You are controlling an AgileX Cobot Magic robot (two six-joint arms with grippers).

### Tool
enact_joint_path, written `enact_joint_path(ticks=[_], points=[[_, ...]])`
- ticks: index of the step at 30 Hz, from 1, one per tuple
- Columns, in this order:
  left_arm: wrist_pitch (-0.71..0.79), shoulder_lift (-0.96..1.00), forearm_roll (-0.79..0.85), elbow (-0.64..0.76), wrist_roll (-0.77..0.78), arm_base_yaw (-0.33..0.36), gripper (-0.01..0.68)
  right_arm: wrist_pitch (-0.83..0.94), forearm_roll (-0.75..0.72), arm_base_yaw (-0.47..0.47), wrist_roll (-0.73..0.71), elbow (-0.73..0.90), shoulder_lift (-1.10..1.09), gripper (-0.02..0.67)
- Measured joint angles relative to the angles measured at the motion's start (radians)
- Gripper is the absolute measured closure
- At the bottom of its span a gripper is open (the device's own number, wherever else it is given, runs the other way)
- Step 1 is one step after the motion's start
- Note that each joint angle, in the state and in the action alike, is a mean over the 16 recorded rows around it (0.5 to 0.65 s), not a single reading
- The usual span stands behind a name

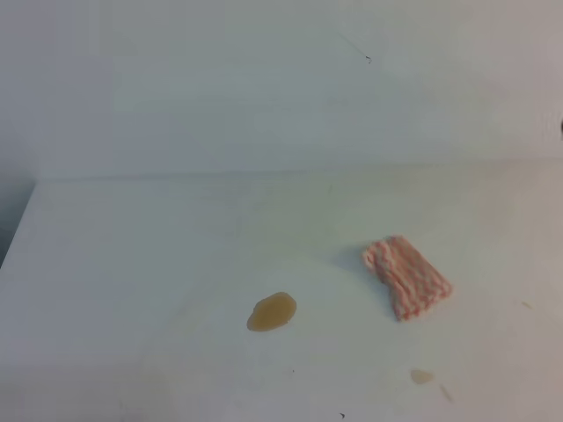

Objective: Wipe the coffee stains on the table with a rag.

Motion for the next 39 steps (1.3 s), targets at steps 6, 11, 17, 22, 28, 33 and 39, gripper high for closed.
enact_joint_path(ticks=[6,11,17,22,28,33,39], points=[[-0.002,0.000,0.000,0.000,0.000,0.000,0.674,0.052,-0.238,0.123,0.198,-0.120,0.165,0.596],[-0.007,0.000,0.000,0.000,0.000,0.000,0.674,0.104,-0.366,0.203,0.335,-0.198,0.276,0.545],[-0.007,0.000,0.000,0.000,0.000,0.000,0.674,0.138,-0.392,0.246,0.413,-0.237,0.367,0.424],[-0.007,0.000,0.000,0.000,0.000,0.000,0.674,0.133,-0.358,0.260,0.445,-0.242,0.432,0.322],[-0.006,0.000,0.000,0.000,0.000,0.000,0.674,0.113,-0.314,0.274,0.447,-0.242,0.526,0.257],[-0.006,0.000,0.000,0.000,0.000,0.000,0.674,0.095,-0.320,0.284,0.440,-0.242,0.619,0.249],[-0.006,0.000,0.000,0.000,0.000,0.000,0.674,0.067,-0.359,0.288,0.439,-0.242,0.727,0.249]])
